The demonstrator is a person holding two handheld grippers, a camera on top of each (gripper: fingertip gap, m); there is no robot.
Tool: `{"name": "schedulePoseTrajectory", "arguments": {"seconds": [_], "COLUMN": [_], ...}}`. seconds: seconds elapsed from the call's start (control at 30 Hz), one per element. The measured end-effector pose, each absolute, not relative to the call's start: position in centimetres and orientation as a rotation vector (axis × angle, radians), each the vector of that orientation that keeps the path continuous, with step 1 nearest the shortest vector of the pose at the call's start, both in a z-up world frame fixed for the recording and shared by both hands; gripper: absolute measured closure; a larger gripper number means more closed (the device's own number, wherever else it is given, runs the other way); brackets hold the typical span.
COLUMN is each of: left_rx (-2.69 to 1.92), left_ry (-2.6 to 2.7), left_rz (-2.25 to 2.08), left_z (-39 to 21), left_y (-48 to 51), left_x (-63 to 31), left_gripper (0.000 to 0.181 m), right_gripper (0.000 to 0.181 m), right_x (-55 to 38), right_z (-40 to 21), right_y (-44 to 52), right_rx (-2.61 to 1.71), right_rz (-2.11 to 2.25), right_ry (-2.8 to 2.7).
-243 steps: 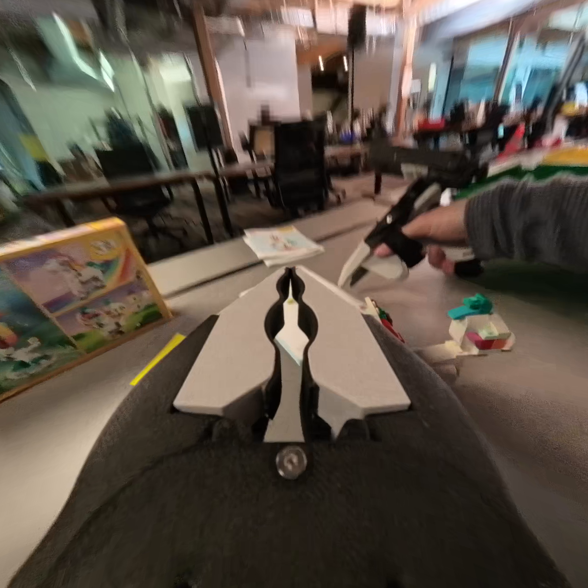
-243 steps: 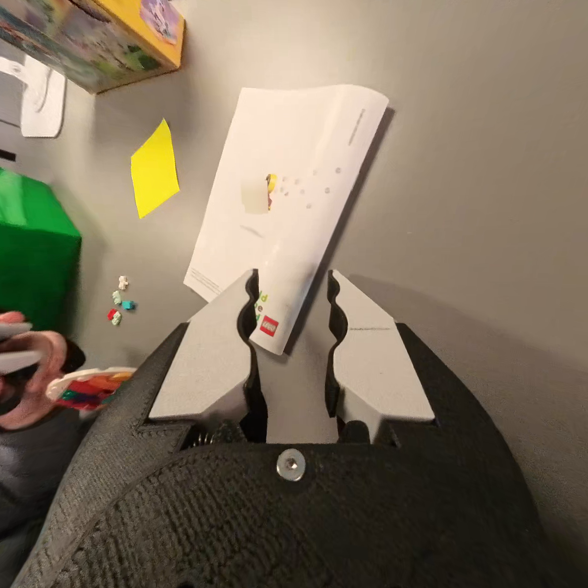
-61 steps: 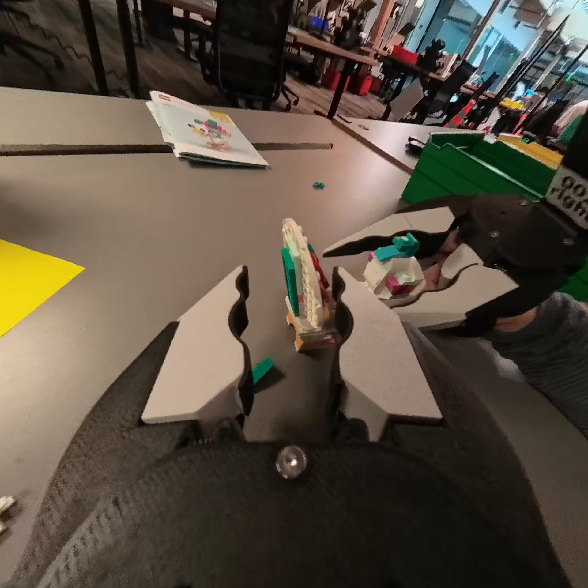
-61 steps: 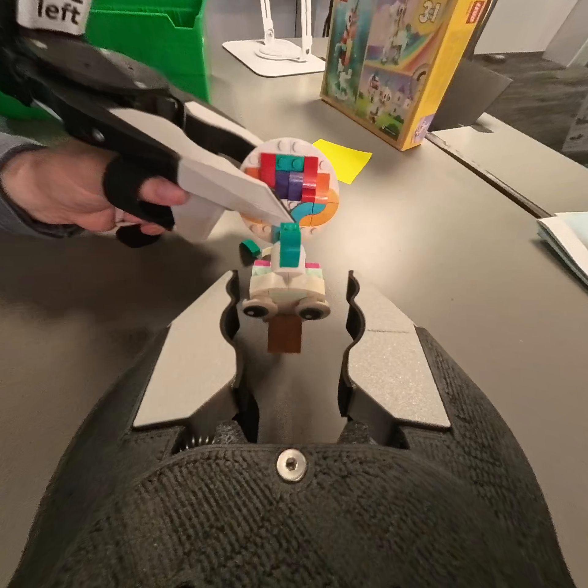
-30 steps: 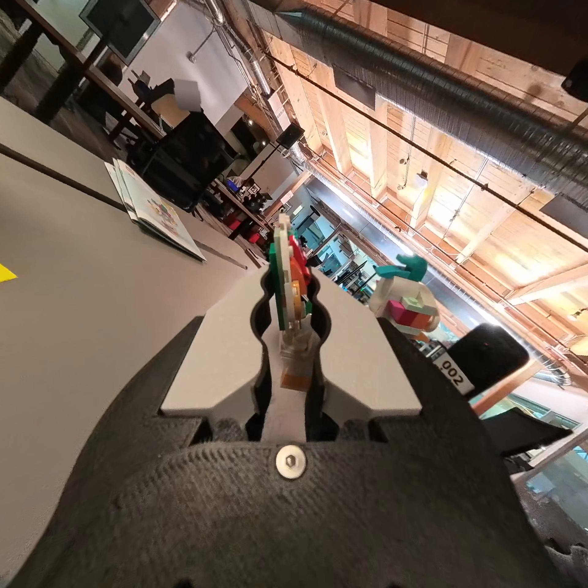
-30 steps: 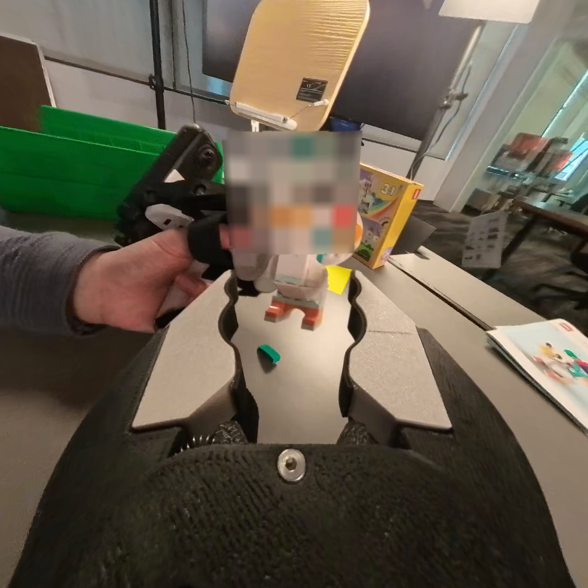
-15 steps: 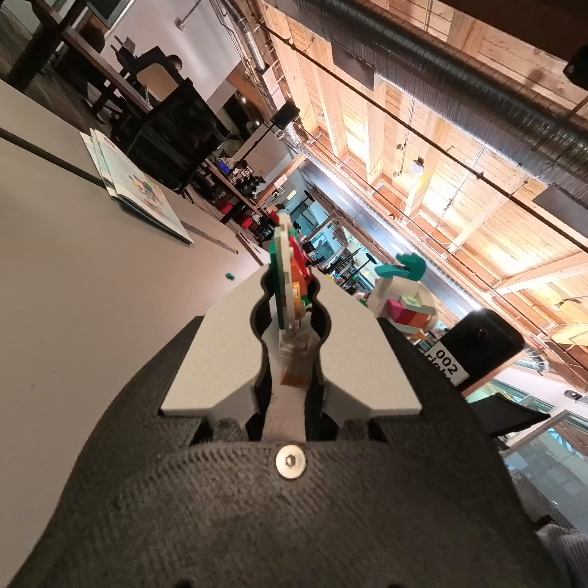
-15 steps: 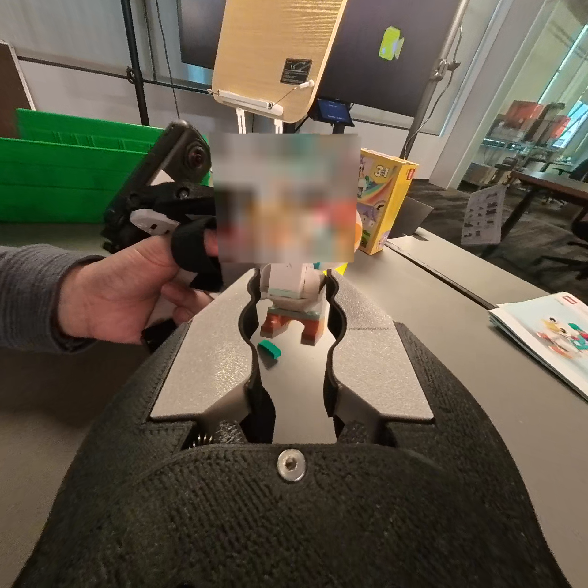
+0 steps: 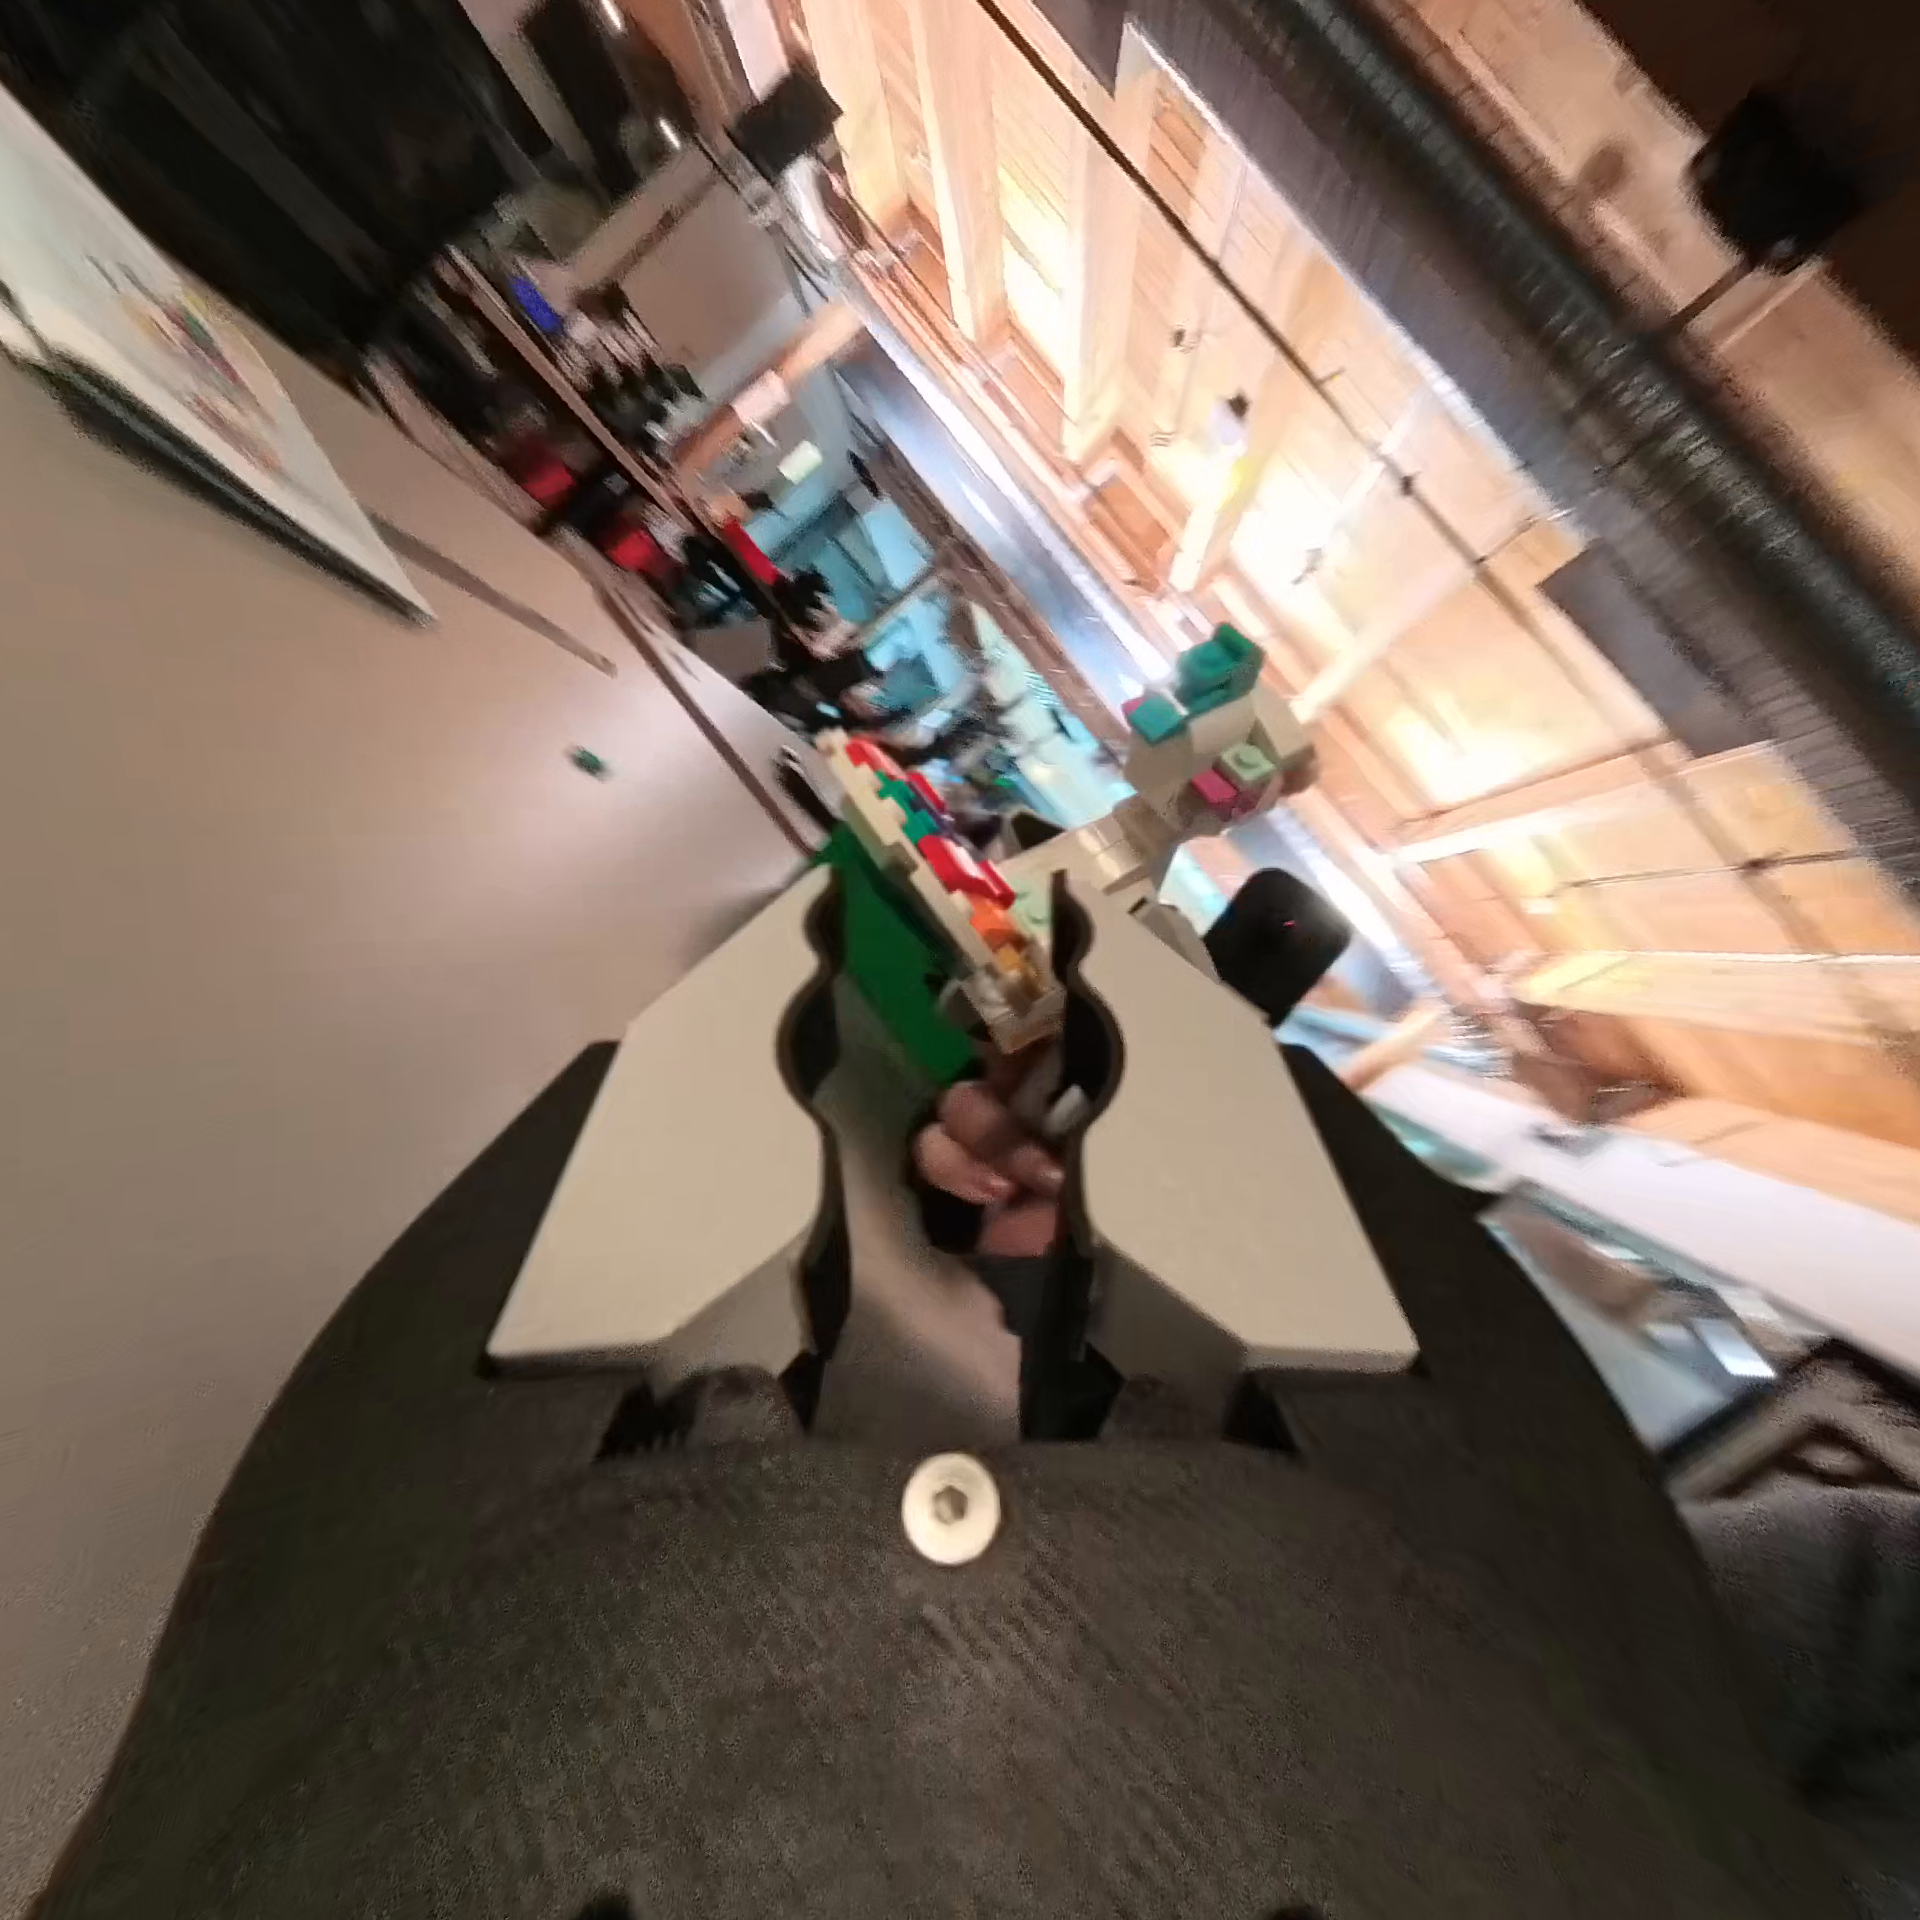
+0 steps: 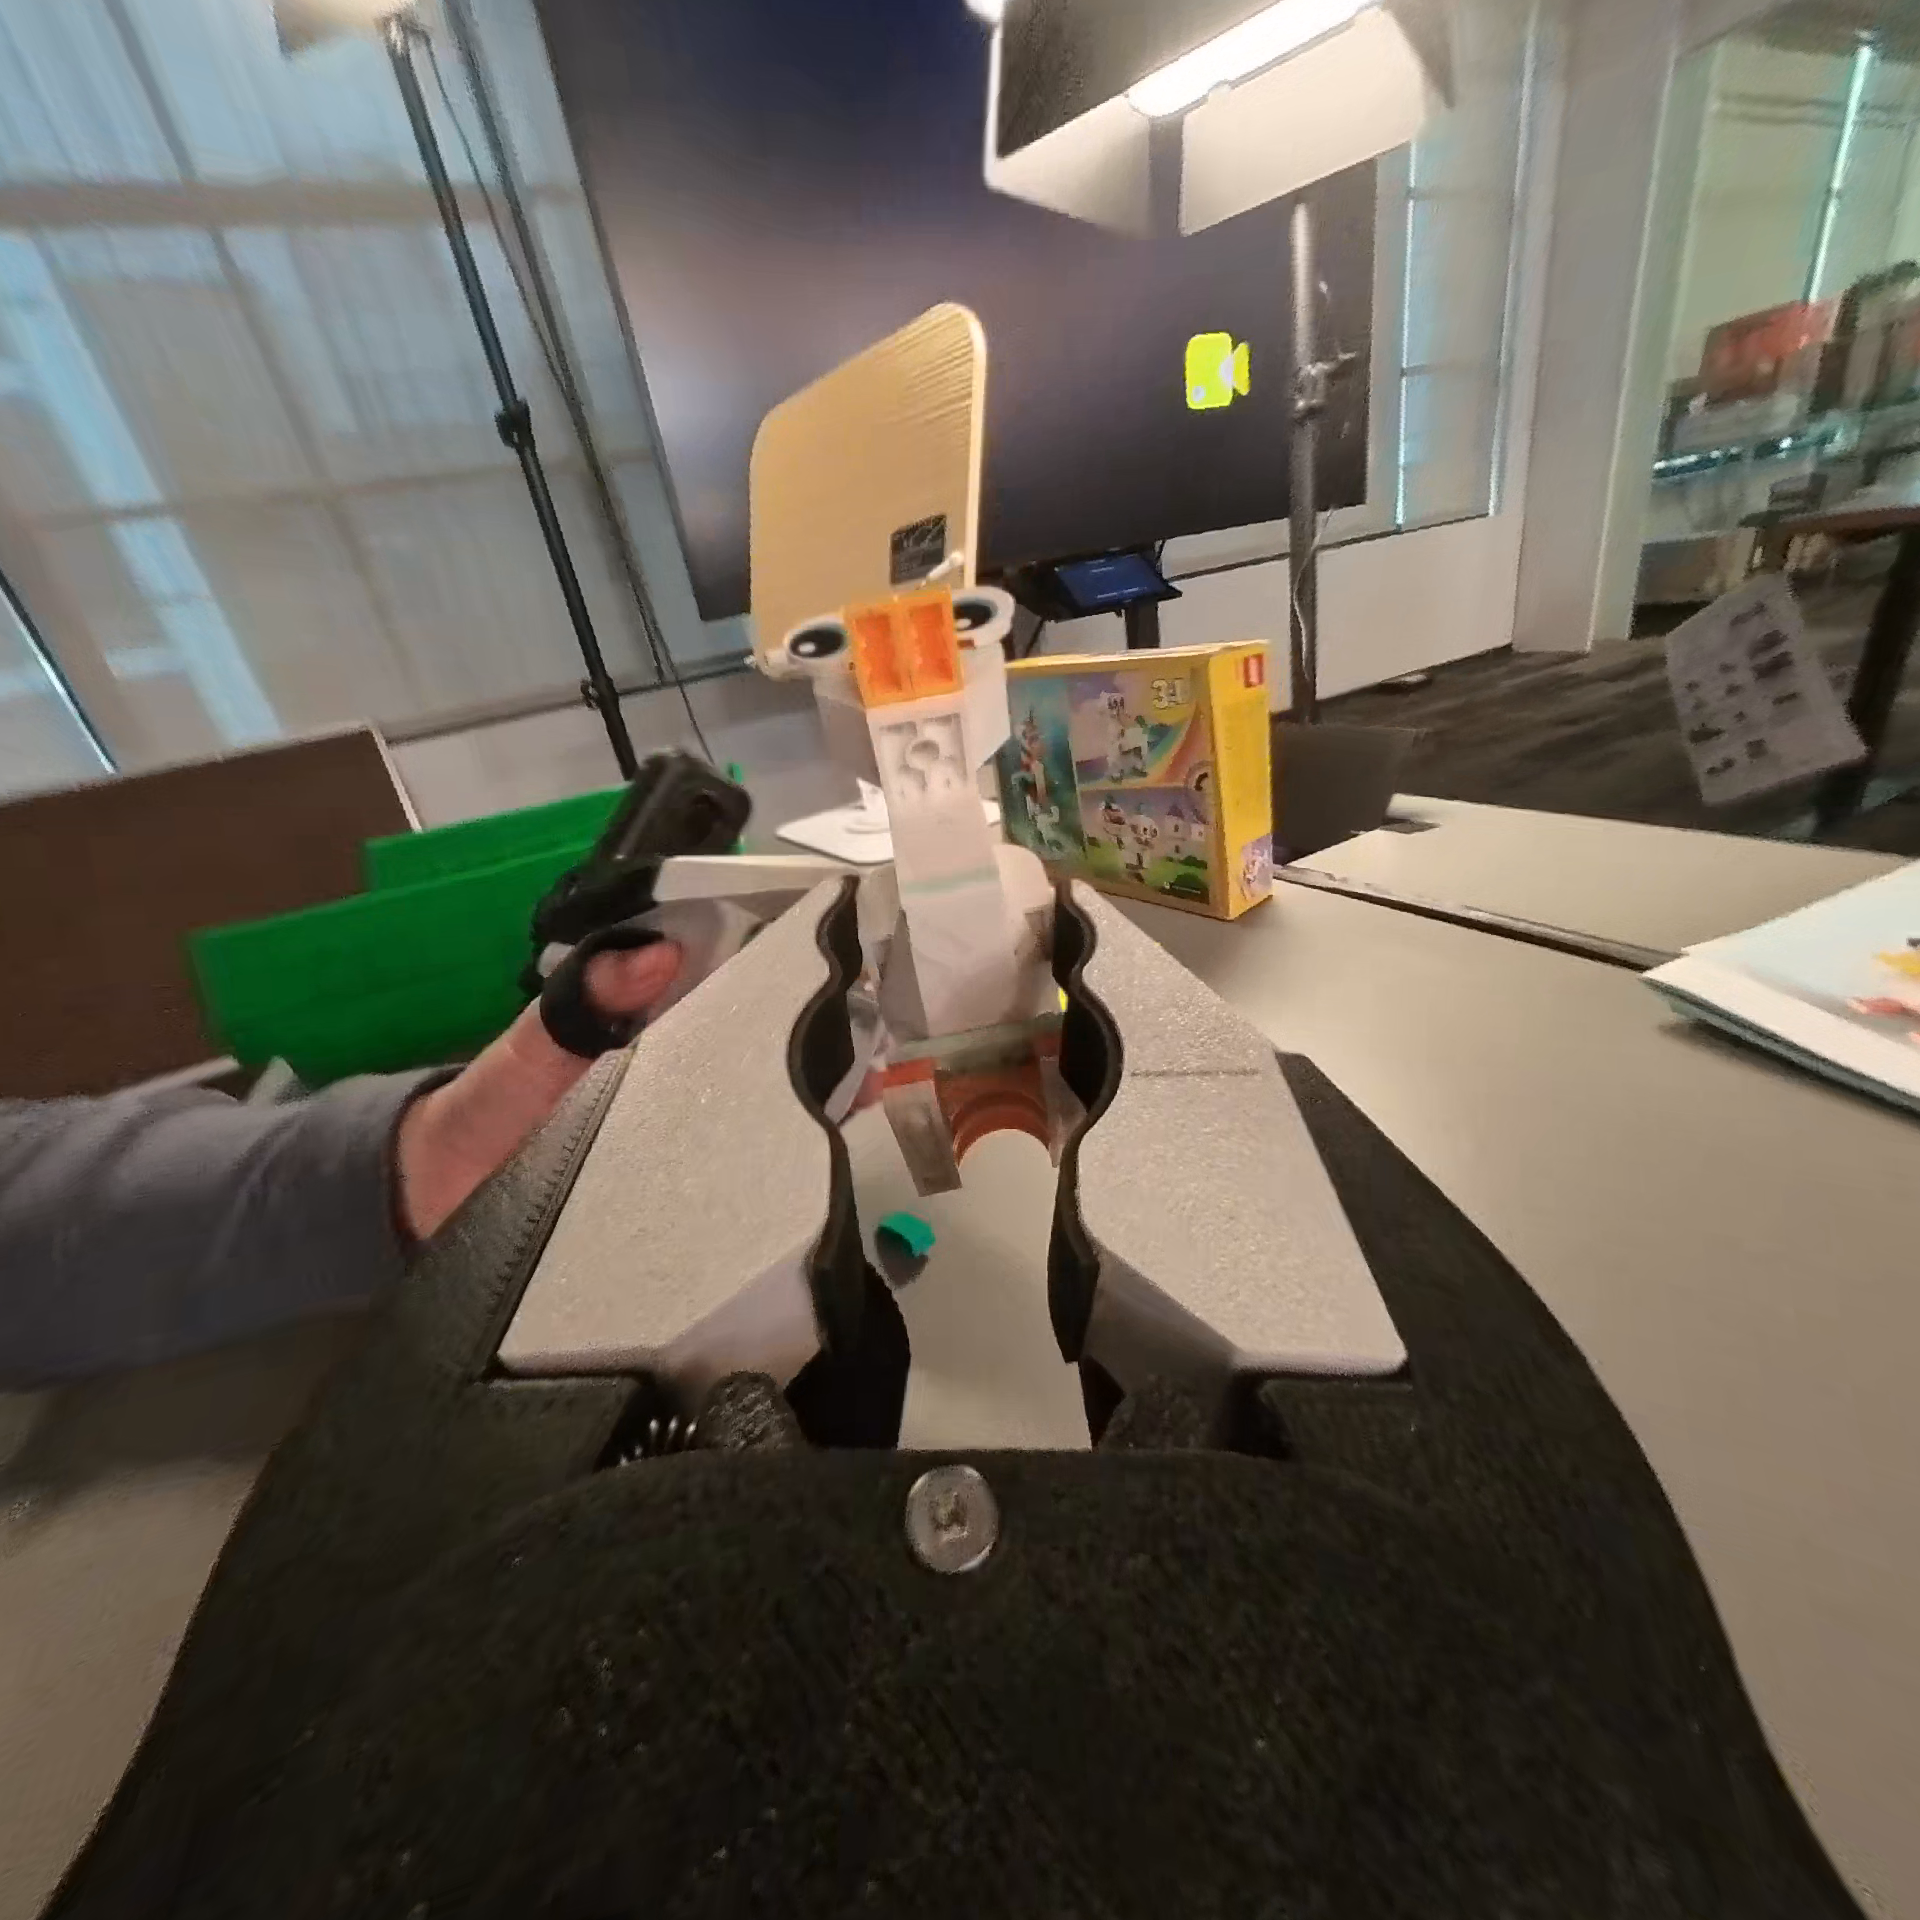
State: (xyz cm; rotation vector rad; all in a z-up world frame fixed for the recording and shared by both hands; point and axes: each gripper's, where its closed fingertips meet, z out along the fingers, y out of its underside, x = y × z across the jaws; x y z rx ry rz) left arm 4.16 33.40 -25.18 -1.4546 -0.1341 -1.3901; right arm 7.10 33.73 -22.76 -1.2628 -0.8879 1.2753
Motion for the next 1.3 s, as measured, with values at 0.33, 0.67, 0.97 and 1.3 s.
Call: {"name": "schedulePoseTrajectory", "arguments": {"seconds": [0.33, 0.67, 0.97, 1.3], "left_rx": [-1.401, -1.195, -1.225, -1.332], "left_ry": [0.887, 1.185, 1.264, 1.12], "left_rz": [0.161, 0.703, 0.765, 0.59], "left_z": [-29.0, -30.3, -31.5, -30.5], "left_y": [33.4, 33.0, 33.3, 33.6], "left_x": [4.6, 6.7, 6.9, 6.7], "left_gripper": [0.09, 0.143, 0.165, 0.166], "right_gripper": [0.147, 0.147, 0.139, 0.119], "right_x": [8.6, 7.0, 6.4, 6.3], "right_z": [-25.6, -27.2, -27.6, -27.4], "right_y": [35.7, 33.2, 33.1, 32.5], "right_rx": [-1.553, -1.643, -1.662, -1.62], "right_rz": [1.554, 1.696, 1.692, 1.714], "right_ry": [-0.835, -0.956, -0.947, -0.988]}}
